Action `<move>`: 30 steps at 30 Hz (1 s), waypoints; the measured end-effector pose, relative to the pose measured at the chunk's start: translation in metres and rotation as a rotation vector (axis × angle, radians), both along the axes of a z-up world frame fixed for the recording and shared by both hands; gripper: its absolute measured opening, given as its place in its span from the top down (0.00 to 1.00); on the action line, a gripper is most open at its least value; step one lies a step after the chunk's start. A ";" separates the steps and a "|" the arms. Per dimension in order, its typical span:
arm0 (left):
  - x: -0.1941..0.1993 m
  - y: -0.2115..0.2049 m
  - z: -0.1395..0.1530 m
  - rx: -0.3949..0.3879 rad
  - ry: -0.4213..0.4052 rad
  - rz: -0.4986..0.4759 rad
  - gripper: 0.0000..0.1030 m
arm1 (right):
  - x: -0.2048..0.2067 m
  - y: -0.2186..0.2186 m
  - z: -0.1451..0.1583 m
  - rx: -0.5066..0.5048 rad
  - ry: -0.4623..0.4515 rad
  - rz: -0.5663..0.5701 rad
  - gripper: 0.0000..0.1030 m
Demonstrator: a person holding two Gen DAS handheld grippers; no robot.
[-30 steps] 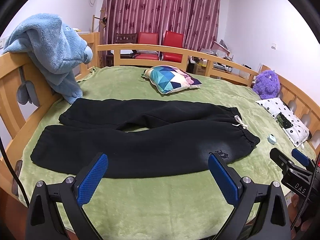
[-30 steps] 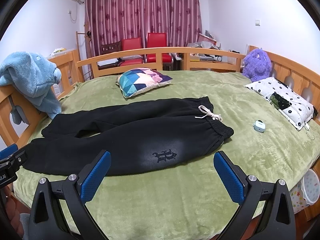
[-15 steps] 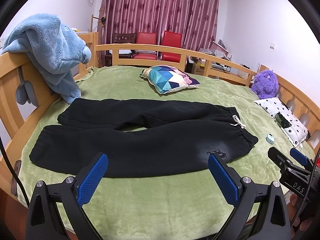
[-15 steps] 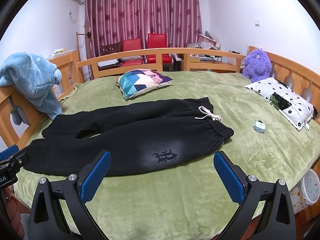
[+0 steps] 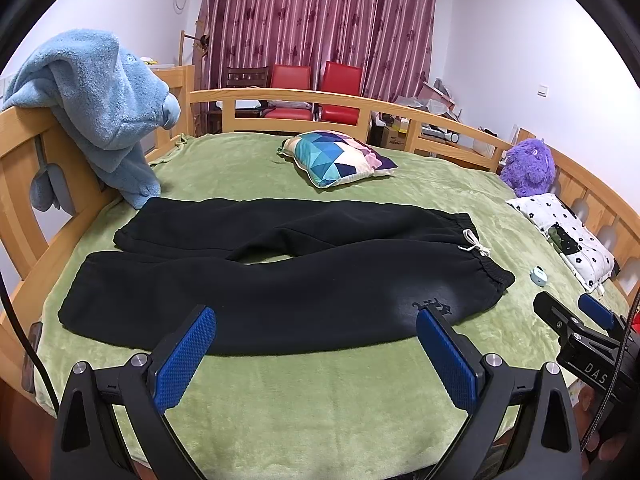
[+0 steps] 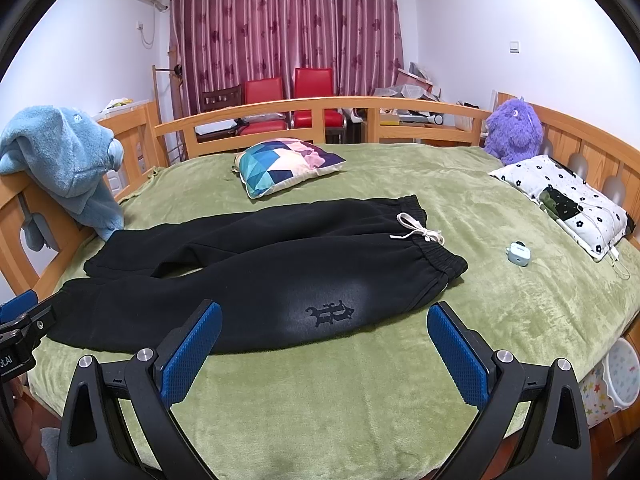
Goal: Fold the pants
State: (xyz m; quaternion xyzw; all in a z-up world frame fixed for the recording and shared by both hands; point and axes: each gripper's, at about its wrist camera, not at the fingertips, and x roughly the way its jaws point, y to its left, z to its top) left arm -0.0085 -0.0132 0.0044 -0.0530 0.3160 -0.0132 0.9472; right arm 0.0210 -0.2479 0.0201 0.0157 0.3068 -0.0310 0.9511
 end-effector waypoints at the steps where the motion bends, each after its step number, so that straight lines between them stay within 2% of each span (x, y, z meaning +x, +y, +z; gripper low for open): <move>1: 0.000 0.000 0.000 0.000 0.000 -0.001 0.02 | 0.000 0.000 0.000 -0.001 -0.001 0.000 0.02; 30: 0.000 0.000 0.000 -0.001 0.001 0.001 0.02 | -0.002 0.001 0.001 -0.002 -0.003 0.000 0.02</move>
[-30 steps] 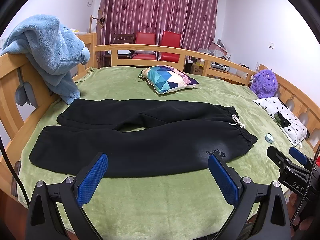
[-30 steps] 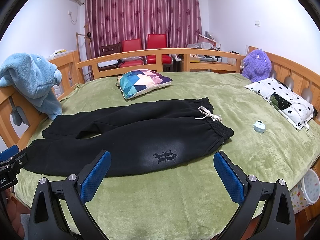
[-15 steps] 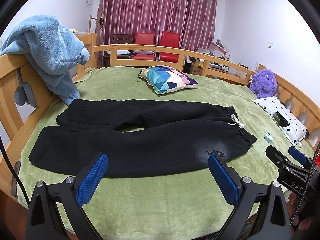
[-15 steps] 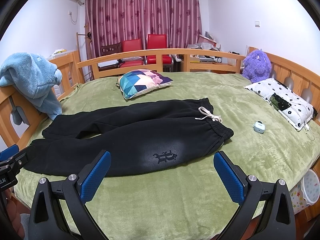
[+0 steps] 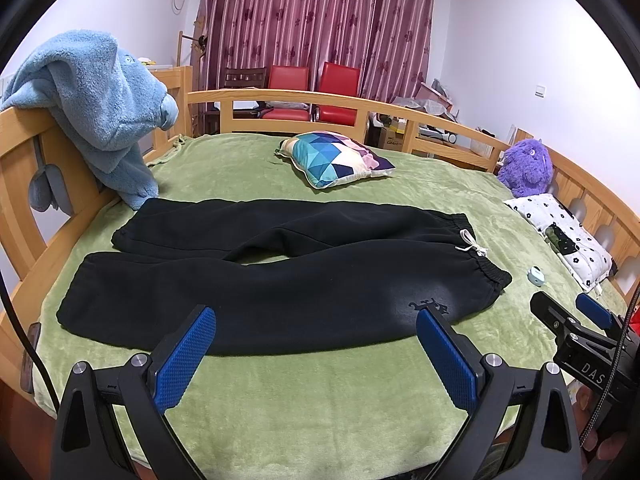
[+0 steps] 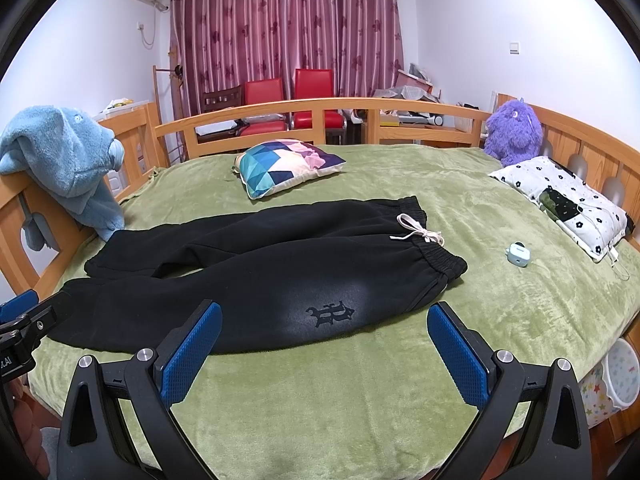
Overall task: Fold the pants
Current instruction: 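Move both tools down toward the sweatpants legs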
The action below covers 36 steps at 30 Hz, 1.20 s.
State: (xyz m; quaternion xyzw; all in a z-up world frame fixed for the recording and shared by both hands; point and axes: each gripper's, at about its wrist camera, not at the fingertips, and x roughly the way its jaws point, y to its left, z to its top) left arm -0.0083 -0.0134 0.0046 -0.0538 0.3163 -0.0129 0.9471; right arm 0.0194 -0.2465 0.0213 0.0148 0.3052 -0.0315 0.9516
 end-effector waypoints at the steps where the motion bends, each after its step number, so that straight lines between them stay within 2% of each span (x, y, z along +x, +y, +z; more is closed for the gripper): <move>1: 0.000 0.000 0.000 0.000 0.000 0.000 0.02 | 0.000 0.000 -0.001 -0.001 0.000 -0.001 0.02; 10: 0.009 -0.010 -0.004 -0.019 0.011 -0.012 0.02 | 0.012 0.002 -0.001 0.005 0.049 0.016 0.02; 13: 0.023 -0.021 -0.009 0.008 0.029 -0.006 0.02 | 0.027 0.003 -0.017 -0.010 0.098 0.009 0.02; 17: 0.050 -0.023 -0.027 0.044 0.092 -0.002 0.02 | 0.052 0.000 -0.056 0.015 0.193 -0.016 0.01; 20: 0.066 -0.014 -0.045 0.043 0.135 0.019 0.02 | 0.073 -0.006 -0.097 0.065 0.291 -0.005 0.02; 24: 0.088 0.007 -0.075 0.032 0.218 0.050 0.03 | 0.094 -0.008 -0.126 0.056 0.357 0.001 0.02; 26: 0.096 0.017 -0.090 0.045 0.251 0.072 0.04 | 0.102 -0.010 -0.135 0.083 0.377 0.007 0.06; 28: 0.102 0.027 -0.102 0.038 0.288 0.084 0.09 | 0.107 -0.012 -0.141 0.095 0.392 0.016 0.07; 32: 0.110 0.050 -0.120 -0.019 0.341 0.095 0.11 | 0.117 -0.014 -0.155 0.095 0.431 -0.002 0.19; 36: 0.112 0.064 -0.132 -0.071 0.368 0.121 0.15 | 0.125 -0.013 -0.163 0.115 0.467 -0.003 0.23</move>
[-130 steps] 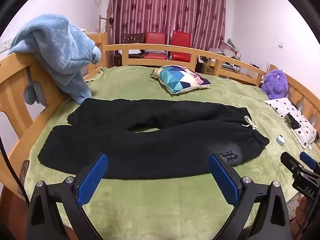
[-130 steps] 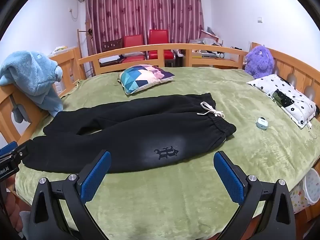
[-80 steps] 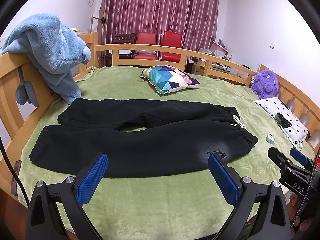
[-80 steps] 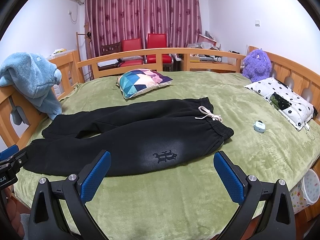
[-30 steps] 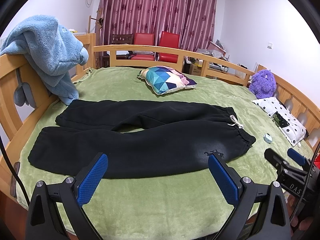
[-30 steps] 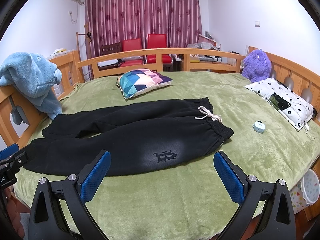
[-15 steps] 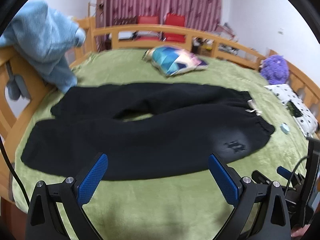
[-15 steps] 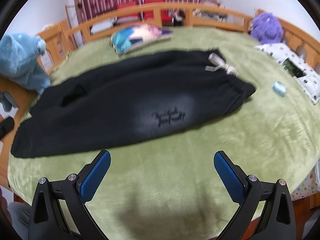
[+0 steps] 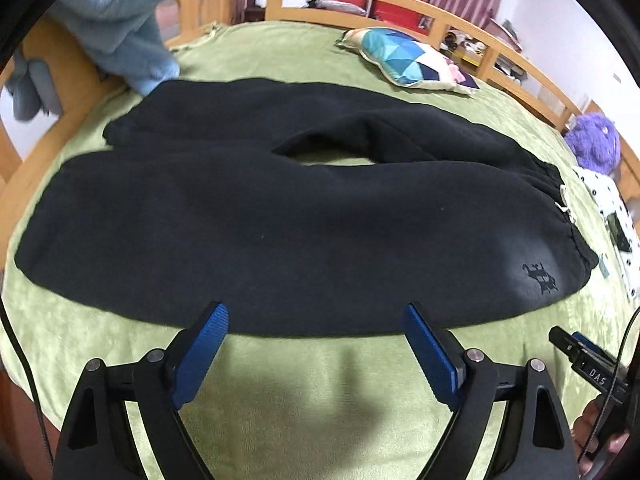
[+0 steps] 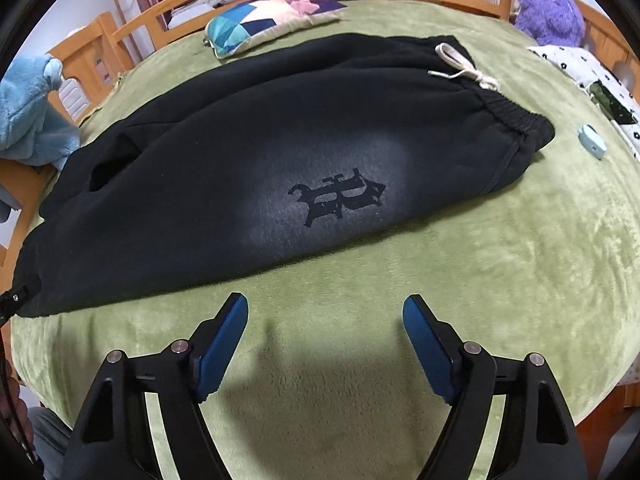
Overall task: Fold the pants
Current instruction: 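Move both tools down toward the sweatpants legs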
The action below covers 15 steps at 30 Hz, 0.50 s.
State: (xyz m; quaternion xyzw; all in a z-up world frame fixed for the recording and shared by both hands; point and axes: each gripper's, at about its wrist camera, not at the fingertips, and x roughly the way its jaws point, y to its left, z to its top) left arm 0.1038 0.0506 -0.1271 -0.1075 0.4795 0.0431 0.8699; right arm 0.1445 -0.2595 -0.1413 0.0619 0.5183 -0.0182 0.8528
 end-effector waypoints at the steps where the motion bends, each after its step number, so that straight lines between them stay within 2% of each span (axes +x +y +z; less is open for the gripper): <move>1: 0.000 0.002 -0.002 -0.010 0.004 0.004 0.16 | 0.001 0.001 -0.002 0.000 0.005 0.002 0.24; 3: 0.001 0.004 -0.005 -0.026 0.012 0.010 0.20 | 0.002 0.005 -0.004 -0.006 0.012 0.011 0.25; 6: 0.004 0.006 -0.010 -0.023 0.023 0.021 0.20 | 0.004 0.011 -0.007 -0.008 0.025 0.024 0.29; 15: 0.004 0.013 -0.020 -0.038 0.060 0.033 0.24 | 0.005 0.018 -0.012 -0.015 0.028 0.047 0.30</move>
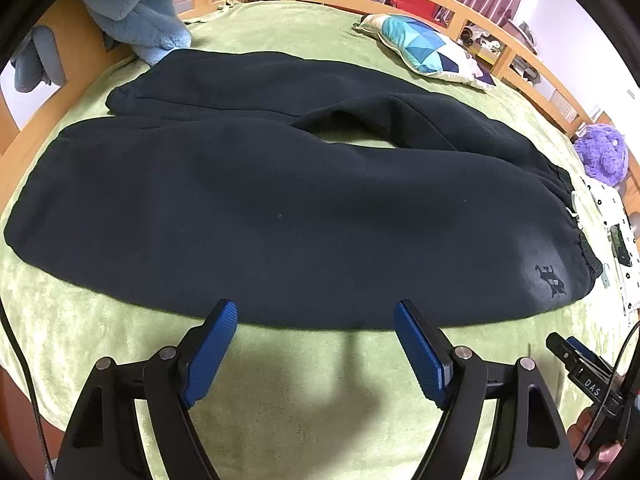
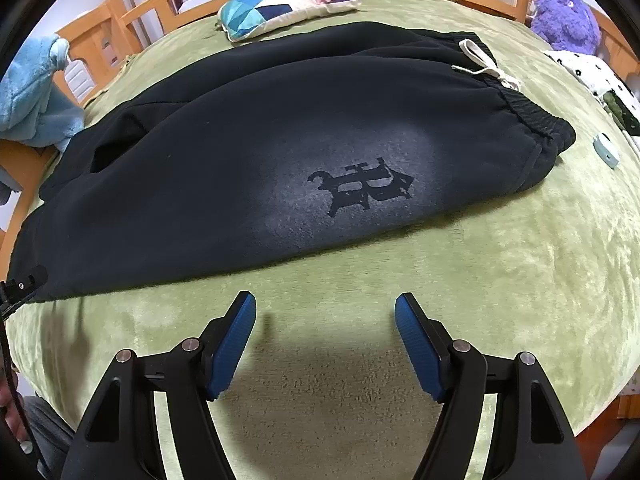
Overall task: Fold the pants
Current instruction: 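Move both tools down toward the sweatpants legs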
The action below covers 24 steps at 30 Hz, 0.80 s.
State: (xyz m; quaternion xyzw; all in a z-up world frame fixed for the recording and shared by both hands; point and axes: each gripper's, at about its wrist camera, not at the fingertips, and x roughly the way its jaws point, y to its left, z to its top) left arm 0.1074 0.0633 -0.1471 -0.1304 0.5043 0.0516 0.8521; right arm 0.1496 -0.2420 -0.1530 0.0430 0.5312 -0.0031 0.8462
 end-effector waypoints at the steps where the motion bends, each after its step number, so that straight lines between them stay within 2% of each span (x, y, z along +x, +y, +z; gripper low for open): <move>1: 0.000 0.001 0.000 0.001 0.001 0.000 0.24 | 0.000 0.000 0.000 0.001 0.000 0.001 0.30; 4: -0.003 0.005 -0.001 -0.002 0.001 0.008 0.27 | 0.001 -0.002 -0.001 0.002 -0.001 0.001 0.34; 8: -0.011 0.017 0.000 -0.009 -0.003 0.030 0.28 | 0.000 -0.015 0.000 0.001 -0.016 -0.029 0.48; 13: -0.016 0.048 0.006 -0.062 -0.031 0.075 0.28 | 0.002 -0.053 0.003 0.103 -0.041 -0.118 0.48; 16: -0.017 0.074 0.003 -0.116 -0.038 0.131 0.27 | 0.007 -0.076 0.002 0.160 -0.059 -0.180 0.38; 19: -0.017 0.100 -0.006 -0.156 -0.036 0.191 0.26 | 0.012 -0.088 -0.001 0.231 -0.070 -0.224 0.37; 24: -0.015 0.134 -0.036 -0.189 0.034 0.278 0.26 | 0.031 -0.103 -0.022 0.294 -0.028 -0.293 0.36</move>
